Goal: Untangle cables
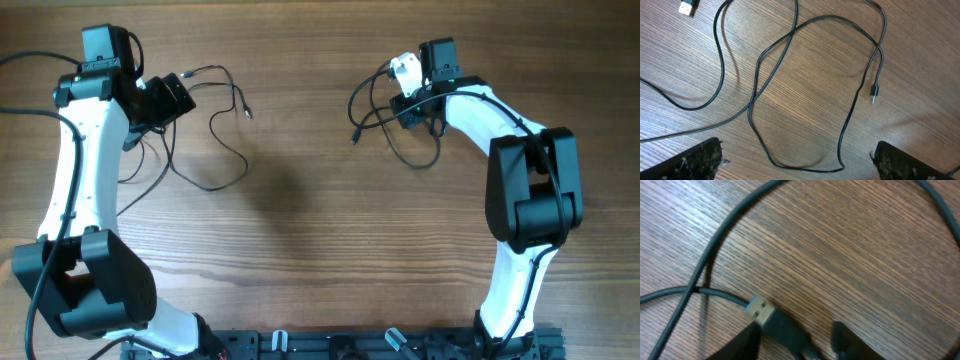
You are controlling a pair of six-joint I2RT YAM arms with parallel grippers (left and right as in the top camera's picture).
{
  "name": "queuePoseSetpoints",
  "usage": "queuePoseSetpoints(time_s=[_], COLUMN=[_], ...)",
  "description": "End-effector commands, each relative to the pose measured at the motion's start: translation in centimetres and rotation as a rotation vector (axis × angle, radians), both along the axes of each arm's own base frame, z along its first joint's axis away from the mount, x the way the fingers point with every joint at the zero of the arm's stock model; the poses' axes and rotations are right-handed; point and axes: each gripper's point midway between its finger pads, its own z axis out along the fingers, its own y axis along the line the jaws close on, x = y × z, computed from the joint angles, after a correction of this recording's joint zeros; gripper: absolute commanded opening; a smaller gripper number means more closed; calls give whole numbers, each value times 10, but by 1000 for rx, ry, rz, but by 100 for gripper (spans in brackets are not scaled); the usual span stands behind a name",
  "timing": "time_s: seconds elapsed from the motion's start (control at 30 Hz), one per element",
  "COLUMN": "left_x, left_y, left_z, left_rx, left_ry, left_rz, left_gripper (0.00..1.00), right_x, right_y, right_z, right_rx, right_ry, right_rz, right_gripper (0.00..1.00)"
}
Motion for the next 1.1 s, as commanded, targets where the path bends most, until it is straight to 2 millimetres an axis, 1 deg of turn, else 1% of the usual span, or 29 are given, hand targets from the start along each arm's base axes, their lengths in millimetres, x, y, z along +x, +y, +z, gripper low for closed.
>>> queuePoseSetpoints(time_s=[0.0, 0.07, 0.17, 0.23, 0.3, 0.4, 0.43, 0.47, 0.5, 0.6, 0.67, 0.73, 0.8, 0.87, 1.0, 1.03, 1.07], left_x=[0, 0, 0, 0, 0, 0, 0, 0, 0, 0, 0, 0, 0, 0, 0, 0, 0], left_y=[-2, -2, -2, -2, -2, -2, -2, -2, -2, -2, -2, -2, -2, -2, -2, -2, -2], left_z=[-4, -4, -4, -4, -4, -4, -4, -4, -4, -4, -4, -4, -4, -4, -4, -4, -4], left_rx=[-13, -13, -13, -13, -13, -12, -13, -13, -13, -13, -12, -13, -13, -13, -13, -12, -13], left_ry=[11, 11, 11, 11, 11, 11, 11, 11, 11, 11, 11, 11, 11, 11, 11, 11, 11], left_rz=[4, 4, 4, 4, 4, 5, 4, 4, 4, 4, 5, 4, 4, 4, 4, 5, 4], left_gripper=[100, 100, 100, 100, 100, 100, 100, 100, 100, 100, 100, 100, 100, 100, 100, 100, 100], right_x=[-5, -6, -4, 0, 4, 6, 7, 8, 6, 3, 0, -1, -3, -9, -15, -17, -20], right_y=[-6, -6, -6, -5, 0, 14, 22, 28, 39, 64, 75, 78, 84, 98, 114, 117, 122], right_z=[-12, -13, -11, -3, 13, 42, 59, 69, 81, 97, 103, 104, 104, 103, 96, 94, 93], right_rx=[-26, -23, 5, 9, 34, 124, 181, 228, 309, 502, 604, 646, 654, 650, 587, 573, 558], right_ry=[25, 29, 33, 16, -7, -44, -62, -70, -68, -24, 27, 57, 72, 85, 78, 78, 77], right_rz=[-11, -19, -74, -74, -64, -38, -40, -42, -42, -45, -78, -116, -124, -105, -104, -101, -99], right_gripper=[21, 4, 4, 4, 4, 4, 4, 4, 4, 4, 4, 4, 4, 4, 6, 11, 27])
